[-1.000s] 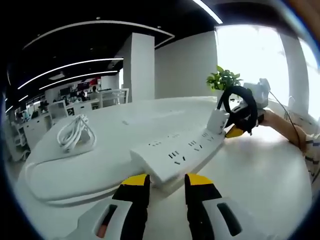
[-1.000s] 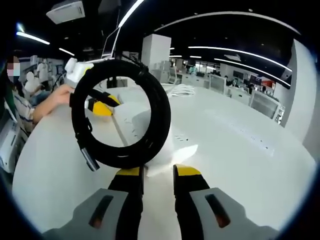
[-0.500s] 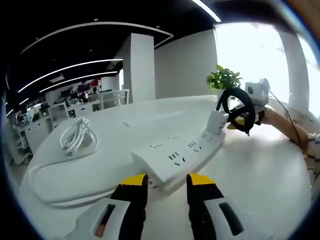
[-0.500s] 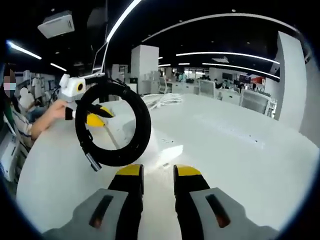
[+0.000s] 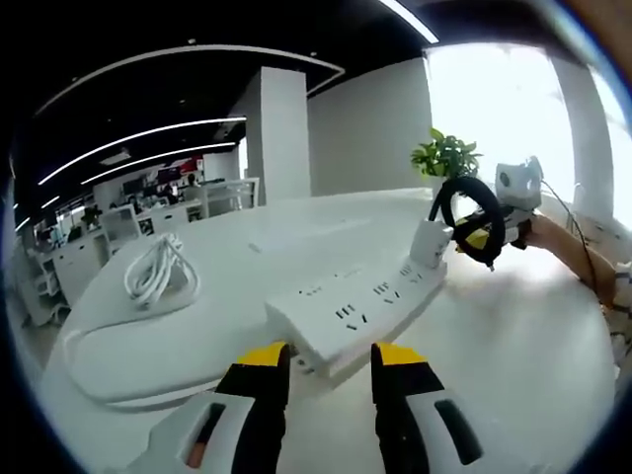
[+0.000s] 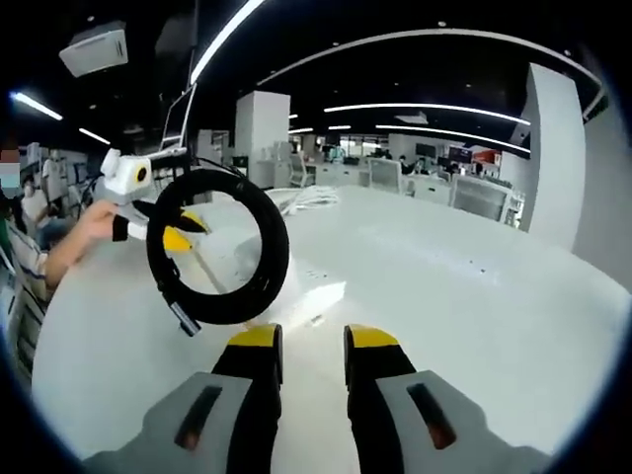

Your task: Straighten the power strip on the desk, plug the charger into it

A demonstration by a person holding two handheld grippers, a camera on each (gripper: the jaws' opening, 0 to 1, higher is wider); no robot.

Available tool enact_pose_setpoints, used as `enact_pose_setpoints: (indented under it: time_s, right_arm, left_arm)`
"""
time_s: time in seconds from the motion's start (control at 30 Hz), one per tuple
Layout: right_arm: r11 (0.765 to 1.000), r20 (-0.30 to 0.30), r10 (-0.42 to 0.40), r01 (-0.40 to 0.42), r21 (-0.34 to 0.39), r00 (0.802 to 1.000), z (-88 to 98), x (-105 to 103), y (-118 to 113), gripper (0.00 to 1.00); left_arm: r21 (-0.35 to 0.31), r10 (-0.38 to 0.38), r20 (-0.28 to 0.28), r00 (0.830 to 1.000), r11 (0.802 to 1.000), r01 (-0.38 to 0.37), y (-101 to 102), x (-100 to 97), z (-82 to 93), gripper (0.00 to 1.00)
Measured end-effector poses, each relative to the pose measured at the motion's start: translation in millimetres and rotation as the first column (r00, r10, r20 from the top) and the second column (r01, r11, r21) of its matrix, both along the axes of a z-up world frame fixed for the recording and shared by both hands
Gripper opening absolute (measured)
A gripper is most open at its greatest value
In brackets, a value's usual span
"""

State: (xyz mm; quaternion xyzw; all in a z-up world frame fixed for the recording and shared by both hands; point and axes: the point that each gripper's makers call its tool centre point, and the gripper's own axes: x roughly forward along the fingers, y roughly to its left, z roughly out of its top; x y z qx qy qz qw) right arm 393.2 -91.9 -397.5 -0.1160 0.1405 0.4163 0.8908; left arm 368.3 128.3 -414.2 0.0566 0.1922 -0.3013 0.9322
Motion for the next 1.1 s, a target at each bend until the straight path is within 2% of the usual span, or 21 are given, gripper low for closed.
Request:
enact_pose_setpoints:
  time_s: [0.1,0.27,0.37,0.43,0.6,0.7,0.87,0.93,1.1]
  right_arm:
    - [1.000,0.005,0.003,-0.003,0.026,1.000,4.7,-6.1,2.7,0.25]
    - [1.000,0.024,-0.016,0.016,0.001,1.000,4.5,-17.4,2.1,0.25]
    - [0.998,0.007,-0.062,0.062,0.018,0.998,3.9,-18.3,-1.8,0.25]
    - [0.995,-0.027,-0.088,0.089,0.051,0.996,3.7,-21.6,-3.2,0.25]
    - [0.988,-0.048,-0.103,0.108,0.108,0.994,8.9,-30.9,-2.8,0.25]
    - [0.984,-0.058,-0.123,0.129,0.120,0.991,11.4,-34.6,-3.7,0.25]
    - [0.980,-0.074,-0.141,0.150,0.133,0.987,13.9,-44.4,-4.2,0.25]
    - [0.975,-0.098,-0.160,0.173,0.141,0.982,12.1,-51.4,-4.0,0.25]
    - [0.974,-0.072,-0.179,0.187,0.131,0.981,13.4,-64.7,-3.4,0.26]
  left_arm:
    - [0.025,0.002,0.004,1.000,1.000,-0.002,-1.1,-2.3,-0.2,0.34]
    - [0.031,0.001,0.023,1.000,1.000,-0.002,-3.9,-6.6,5.0,0.35]
    - [0.036,0.005,0.031,1.000,0.999,-0.006,-5.2,-10.4,6.2,0.35]
    - [0.036,0.008,0.038,0.999,0.999,-0.010,-6.0,-14.1,7.5,0.35]
    - [0.055,0.040,0.061,0.997,0.998,-0.043,-2.8,-21.5,9.0,0.35]
    - [0.074,0.051,0.070,0.996,0.996,-0.056,-1.1,-28.1,9.2,0.34]
    - [0.051,0.058,0.082,0.995,0.997,-0.062,-2.6,-39.0,15.1,0.34]
    - [0.044,0.063,0.080,0.995,0.997,-0.066,-3.1,-44.4,16.2,0.34]
    - [0.071,0.092,0.100,0.991,0.992,-0.099,1.4,-53.3,18.1,0.34]
